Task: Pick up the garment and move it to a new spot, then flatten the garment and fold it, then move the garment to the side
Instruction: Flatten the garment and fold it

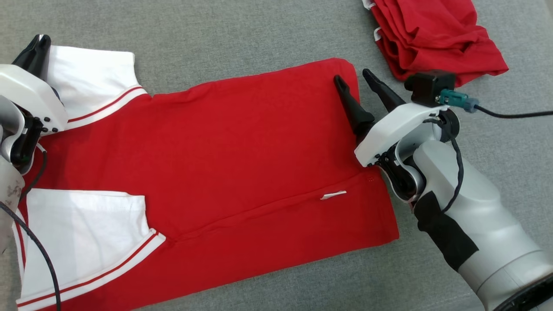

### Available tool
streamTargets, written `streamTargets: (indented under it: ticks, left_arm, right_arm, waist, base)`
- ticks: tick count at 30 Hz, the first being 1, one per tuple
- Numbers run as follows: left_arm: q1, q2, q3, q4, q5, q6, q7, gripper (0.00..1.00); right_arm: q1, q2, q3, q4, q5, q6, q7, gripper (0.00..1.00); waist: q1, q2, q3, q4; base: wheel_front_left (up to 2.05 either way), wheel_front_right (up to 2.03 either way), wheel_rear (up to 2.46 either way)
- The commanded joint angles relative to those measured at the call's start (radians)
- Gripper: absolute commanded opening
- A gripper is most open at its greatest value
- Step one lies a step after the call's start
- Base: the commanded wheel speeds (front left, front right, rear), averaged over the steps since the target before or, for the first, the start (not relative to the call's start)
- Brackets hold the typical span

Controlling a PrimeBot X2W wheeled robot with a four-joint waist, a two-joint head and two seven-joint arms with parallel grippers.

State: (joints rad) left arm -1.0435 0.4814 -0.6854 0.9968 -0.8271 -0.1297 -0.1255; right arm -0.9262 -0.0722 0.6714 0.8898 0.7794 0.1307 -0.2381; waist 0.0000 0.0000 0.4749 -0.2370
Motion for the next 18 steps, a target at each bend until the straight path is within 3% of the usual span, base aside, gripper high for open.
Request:
streamTargets:
  ticks: [1,5,6,7,8,9,12,13,18]
  left_arm:
    - [-0.018,0.001,-0.004,-0.002,-0.006,-0.001,-0.008,0.00]
    - [-0.024,-0.008,-0.026,-0.003,-0.017,-0.001,-0.018,0.00]
    - [-0.026,-0.010,-0.031,-0.003,-0.020,-0.001,-0.020,0.00]
    - [-0.029,-0.012,-0.037,-0.003,-0.021,-0.001,-0.023,0.00]
    - [-0.031,-0.014,-0.042,-0.003,-0.024,-0.001,-0.026,0.00]
    - [-0.033,-0.015,-0.048,-0.003,-0.027,-0.001,-0.030,0.00]
    - [-0.033,-0.019,-0.062,0.000,-0.037,-0.001,-0.039,0.00]
    - [-0.032,-0.019,-0.066,0.002,-0.039,-0.001,-0.043,0.00]
    - [-0.017,-0.014,-0.083,-0.007,-0.059,-0.001,-0.075,0.00]
  right_arm:
    - [-0.017,0.000,0.003,0.010,0.011,0.000,-0.002,1.00]
    - [-0.056,0.006,0.026,0.064,0.037,0.000,-0.006,0.94]
    - [-0.063,0.008,0.033,0.078,0.042,0.000,-0.006,0.85]
    - [-0.071,0.009,0.039,0.090,0.048,0.000,-0.007,0.63]
    - [-0.082,0.010,0.045,0.103,0.047,0.000,-0.009,0.50]
    - [-0.091,0.010,0.051,0.117,0.042,0.000,-0.012,0.45]
    - [-0.110,0.013,0.061,0.144,0.042,0.000,-0.020,0.06]
    - [-0.116,0.013,0.061,0.152,0.037,0.000,-0.023,0.00]
    - [-0.117,0.015,0.073,0.158,0.024,0.000,-0.030,0.00]
  waist:
    - [0.0000,0.0000,0.002,0.005]
    - [0.0000,0.0000,0.008,0.018]
    - [0.0000,0.0000,0.009,0.020]
    - [0.0000,0.0000,0.009,0.023]
    - [0.0000,0.0000,0.009,0.026]
    - [0.0000,0.0000,0.008,0.029]
    - [0.0000,0.0000,0.004,0.034]
    - [0.0000,0.0000,0.002,0.036]
    - [0.0000,0.0000,-0.019,0.040]
  base:
    - [0.00,0.00,0.00]
    - [0.00,0.00,0.00]
    - [0.00,0.00,0.00]
    - [0.00,0.00,0.00]
    - [0.00,0.00,0.00]
    - [0.00,0.00,0.00]
    - [0.00,0.00,0.00]
    - [0.00,0.00,0.00]
    - [0.00,0.00,0.00]
